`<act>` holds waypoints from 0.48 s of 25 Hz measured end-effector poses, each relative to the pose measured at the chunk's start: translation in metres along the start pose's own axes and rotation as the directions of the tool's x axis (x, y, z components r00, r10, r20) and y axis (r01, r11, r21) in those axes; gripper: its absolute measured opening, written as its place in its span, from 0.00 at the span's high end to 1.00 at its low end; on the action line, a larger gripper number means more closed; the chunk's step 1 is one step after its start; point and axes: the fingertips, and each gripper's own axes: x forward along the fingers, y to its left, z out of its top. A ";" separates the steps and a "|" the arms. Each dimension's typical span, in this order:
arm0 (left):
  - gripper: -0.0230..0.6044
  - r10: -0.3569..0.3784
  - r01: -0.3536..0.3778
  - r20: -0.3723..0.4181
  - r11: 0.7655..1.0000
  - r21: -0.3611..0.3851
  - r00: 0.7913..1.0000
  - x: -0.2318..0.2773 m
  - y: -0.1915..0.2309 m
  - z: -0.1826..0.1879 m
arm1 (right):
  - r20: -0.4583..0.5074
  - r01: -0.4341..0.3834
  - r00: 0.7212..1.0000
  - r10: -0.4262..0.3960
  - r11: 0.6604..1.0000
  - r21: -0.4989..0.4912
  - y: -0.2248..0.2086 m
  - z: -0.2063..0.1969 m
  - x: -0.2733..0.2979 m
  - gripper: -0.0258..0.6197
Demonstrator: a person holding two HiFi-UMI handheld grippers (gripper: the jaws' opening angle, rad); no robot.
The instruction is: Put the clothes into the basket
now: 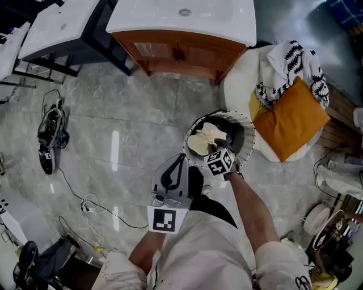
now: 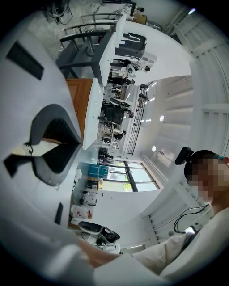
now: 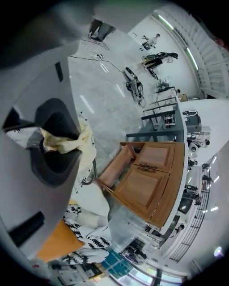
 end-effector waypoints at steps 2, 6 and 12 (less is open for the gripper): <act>0.96 0.005 -0.005 -0.006 1.000 -0.001 1.000 0.000 0.003 -0.001 | -0.004 -0.001 1.000 0.001 1.000 0.008 0.003 0.001 0.002 0.90; 0.96 0.009 -0.009 -0.018 1.000 -0.001 1.000 0.003 0.010 -0.003 | 0.004 0.008 1.000 -0.008 1.000 0.028 0.005 0.005 0.006 0.83; 0.96 -0.008 0.008 -0.022 1.000 -0.001 1.000 0.009 0.009 -0.004 | -0.055 -0.018 0.998 0.020 0.999 0.031 0.012 -0.010 0.014 0.65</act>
